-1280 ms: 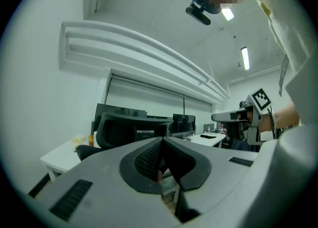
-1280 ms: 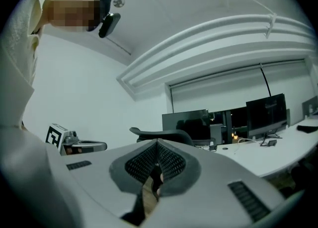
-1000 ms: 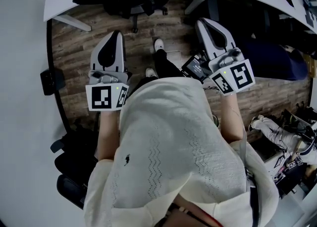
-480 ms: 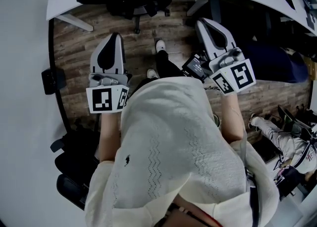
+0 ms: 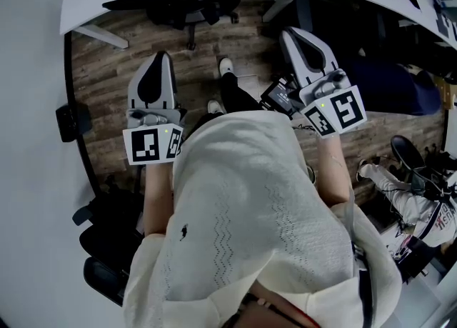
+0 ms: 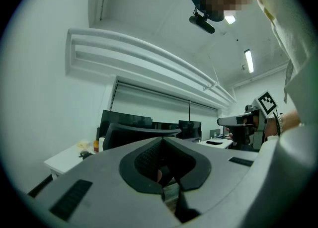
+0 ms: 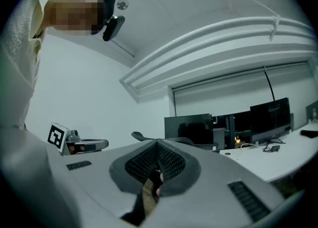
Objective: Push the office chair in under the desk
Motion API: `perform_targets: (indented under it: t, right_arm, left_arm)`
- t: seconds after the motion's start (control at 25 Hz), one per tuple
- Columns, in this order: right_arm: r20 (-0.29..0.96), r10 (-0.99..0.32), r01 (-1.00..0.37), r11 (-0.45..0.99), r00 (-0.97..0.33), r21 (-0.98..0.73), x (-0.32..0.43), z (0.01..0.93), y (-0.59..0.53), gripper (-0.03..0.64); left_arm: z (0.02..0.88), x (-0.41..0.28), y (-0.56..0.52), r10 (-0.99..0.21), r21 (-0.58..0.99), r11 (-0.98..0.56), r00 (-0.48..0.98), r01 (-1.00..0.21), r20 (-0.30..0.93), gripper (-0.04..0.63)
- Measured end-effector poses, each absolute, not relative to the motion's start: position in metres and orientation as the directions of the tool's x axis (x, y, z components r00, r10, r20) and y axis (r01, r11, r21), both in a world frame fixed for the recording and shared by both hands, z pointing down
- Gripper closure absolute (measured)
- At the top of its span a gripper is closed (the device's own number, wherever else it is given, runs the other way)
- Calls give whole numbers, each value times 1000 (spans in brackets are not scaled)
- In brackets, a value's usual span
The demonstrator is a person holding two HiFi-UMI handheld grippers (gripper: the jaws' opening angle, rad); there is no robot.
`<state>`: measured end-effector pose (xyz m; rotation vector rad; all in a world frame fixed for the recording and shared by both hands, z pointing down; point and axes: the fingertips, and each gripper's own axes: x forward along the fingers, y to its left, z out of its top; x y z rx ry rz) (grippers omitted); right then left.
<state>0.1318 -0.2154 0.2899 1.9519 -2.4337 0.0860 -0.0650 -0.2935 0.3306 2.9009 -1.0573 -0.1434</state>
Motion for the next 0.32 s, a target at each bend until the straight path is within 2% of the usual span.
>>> perform_targets:
  t: [0.16,0.32]
  right_arm:
    - [58,-979,-980,196,-197,-33,135,298,-217,617]
    - [100,-961,-964,250,-259,-93,107,328,-227,617]
  left_arm:
    - [338,-59,-296,-624,76,-781,779,-620,-61,581]
    - [359,-88,-289,-662,53,-747,749,-662,25,581]
